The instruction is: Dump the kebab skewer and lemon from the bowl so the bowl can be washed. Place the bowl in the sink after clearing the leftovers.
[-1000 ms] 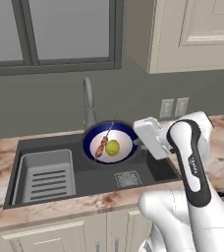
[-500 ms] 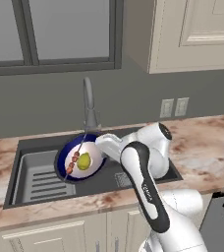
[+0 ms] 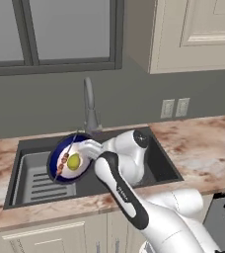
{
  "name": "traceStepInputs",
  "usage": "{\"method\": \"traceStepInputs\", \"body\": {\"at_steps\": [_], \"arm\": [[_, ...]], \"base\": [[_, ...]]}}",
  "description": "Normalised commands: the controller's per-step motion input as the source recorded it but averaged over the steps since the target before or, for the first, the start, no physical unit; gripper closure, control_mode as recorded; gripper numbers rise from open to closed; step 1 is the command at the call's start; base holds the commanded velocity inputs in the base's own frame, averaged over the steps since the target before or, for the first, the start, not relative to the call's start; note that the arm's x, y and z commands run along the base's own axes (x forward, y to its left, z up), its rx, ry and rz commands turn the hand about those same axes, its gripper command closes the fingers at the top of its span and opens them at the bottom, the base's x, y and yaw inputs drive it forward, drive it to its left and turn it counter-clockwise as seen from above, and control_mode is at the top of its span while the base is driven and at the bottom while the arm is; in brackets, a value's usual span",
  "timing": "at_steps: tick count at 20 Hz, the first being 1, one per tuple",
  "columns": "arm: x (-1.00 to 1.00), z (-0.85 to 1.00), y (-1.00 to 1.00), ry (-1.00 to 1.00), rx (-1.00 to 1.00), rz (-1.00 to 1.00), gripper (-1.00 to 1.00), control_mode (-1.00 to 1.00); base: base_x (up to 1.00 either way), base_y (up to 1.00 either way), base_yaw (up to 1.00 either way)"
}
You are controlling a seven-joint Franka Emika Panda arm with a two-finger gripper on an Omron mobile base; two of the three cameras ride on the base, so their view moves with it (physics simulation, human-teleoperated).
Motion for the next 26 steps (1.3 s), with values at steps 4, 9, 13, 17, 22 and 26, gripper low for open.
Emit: {"method": "traceStepInputs", "body": {"at_steps": [4, 9, 13, 17, 22, 26], "arm": [[0.58, -0.04, 0.22, 0.0, -0.07, -0.05, 1.0, -1.0], [0.51, 0.0, 0.29, 0.0, -0.06, -0.06, 1.0, -1.0], [0.04, -0.12, 0.11, 0.03, -0.03, -0.01, 1.0, -1.0], [-0.05, -0.25, 0.0, 0.04, -0.02, 0.0, 1.0, -1.0], [0.0, -0.14, 0.02, 0.04, -0.04, 0.0, 1.0, -1.0], [0.01, -0.06, 0.19, 0.0, -0.07, 0.0, 1.0, -1.0]], "base": [[0.0, 0.0, 0.0], [0.0, 0.0, 0.0], [0.0, 0.0, 0.0], [0.0, 0.0, 0.0], [0.0, 0.0, 0.0], [0.0, 0.0, 0.0]]}}
